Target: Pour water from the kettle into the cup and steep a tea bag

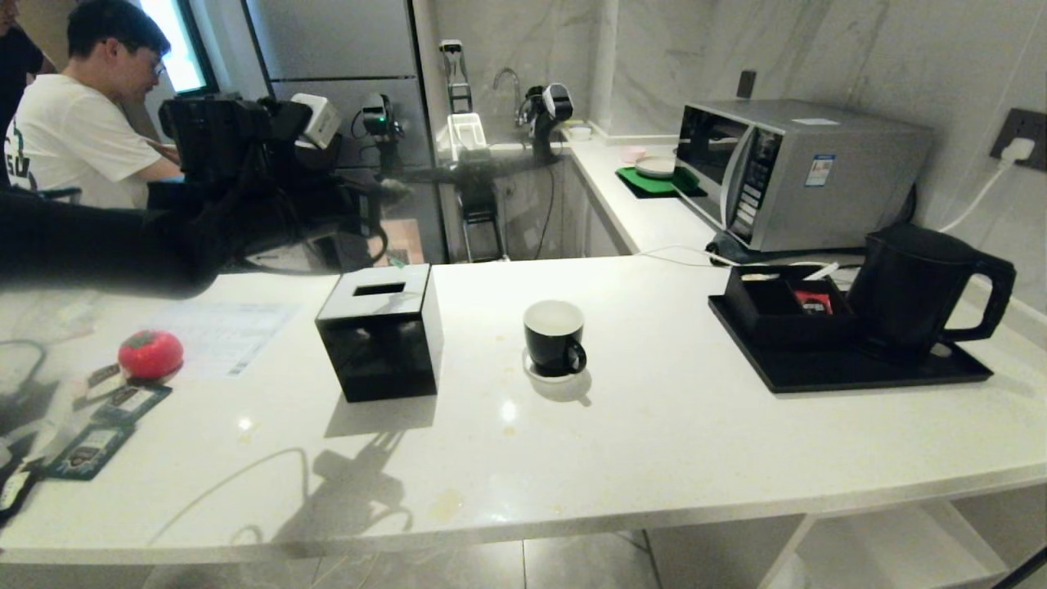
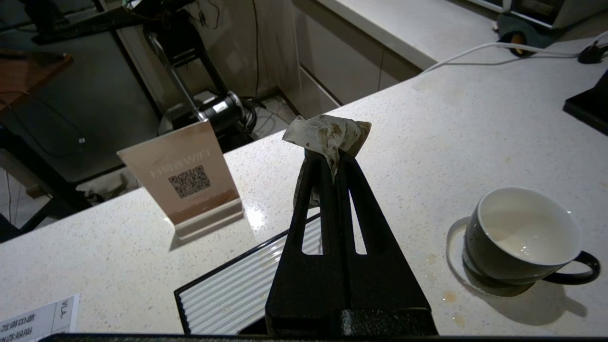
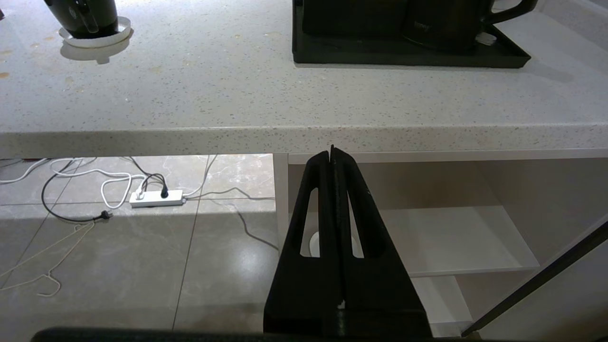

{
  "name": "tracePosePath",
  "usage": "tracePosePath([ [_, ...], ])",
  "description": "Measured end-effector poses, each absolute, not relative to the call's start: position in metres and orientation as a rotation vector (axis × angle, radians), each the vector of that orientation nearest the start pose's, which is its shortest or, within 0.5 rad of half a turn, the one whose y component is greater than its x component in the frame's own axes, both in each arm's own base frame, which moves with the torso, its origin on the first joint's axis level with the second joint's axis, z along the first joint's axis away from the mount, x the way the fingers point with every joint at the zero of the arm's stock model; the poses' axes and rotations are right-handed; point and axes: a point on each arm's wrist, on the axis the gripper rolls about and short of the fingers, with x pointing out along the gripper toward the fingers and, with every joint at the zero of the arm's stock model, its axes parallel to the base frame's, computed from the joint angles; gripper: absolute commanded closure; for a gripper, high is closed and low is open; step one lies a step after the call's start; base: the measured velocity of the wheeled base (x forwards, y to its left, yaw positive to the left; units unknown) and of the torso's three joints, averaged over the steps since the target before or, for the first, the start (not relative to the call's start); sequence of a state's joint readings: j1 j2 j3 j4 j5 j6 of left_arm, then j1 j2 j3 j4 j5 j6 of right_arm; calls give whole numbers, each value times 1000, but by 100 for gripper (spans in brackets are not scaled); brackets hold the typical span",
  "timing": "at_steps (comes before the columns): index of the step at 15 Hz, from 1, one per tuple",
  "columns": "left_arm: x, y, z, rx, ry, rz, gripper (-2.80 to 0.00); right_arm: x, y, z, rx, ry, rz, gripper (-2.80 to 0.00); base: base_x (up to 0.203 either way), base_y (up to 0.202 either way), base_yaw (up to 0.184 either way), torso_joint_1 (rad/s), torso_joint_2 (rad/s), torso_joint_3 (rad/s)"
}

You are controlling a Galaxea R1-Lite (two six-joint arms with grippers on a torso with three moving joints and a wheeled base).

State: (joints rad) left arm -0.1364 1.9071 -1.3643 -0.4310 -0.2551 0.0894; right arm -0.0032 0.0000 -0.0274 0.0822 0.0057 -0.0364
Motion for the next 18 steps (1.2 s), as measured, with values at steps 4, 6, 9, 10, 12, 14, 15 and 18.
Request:
tracePosePath([
  [4, 392, -55, 232, 82, 132, -385, 0, -25, 0, 75, -36, 55, 3, 0, 0, 0, 0, 0, 0, 0],
  [6, 396, -52, 226, 82, 140, -376, 0, -25, 0, 75, -36, 55, 4, 0, 0, 0, 0, 0, 0, 0],
  [9, 402, -46, 218, 81, 151, -360, 0, -25, 0, 75, -36, 55, 3, 0, 0, 0, 0, 0, 0, 0],
  [10, 403, -45, 216, 80, 156, -358, 0, -25, 0, 75, -36, 55, 4, 0, 0, 0, 0, 0, 0, 0],
  [12, 403, -44, 211, 78, 173, -356, 0, -25, 0, 75, -36, 55, 3, 0, 0, 0, 0, 0, 0, 0],
  [14, 400, -42, 201, 76, 210, -352, 0, -25, 0, 75, -36, 55, 3, 0, 0, 0, 0, 0, 0, 0],
  [15, 398, -40, 197, 74, 228, -349, 0, -25, 0, 75, -36, 55, 3, 0, 0, 0, 0, 0, 0, 0],
  [18, 388, -38, 186, 70, 278, -347, 0, -25, 0, 75, -36, 55, 4, 0, 0, 0, 0, 0, 0, 0],
])
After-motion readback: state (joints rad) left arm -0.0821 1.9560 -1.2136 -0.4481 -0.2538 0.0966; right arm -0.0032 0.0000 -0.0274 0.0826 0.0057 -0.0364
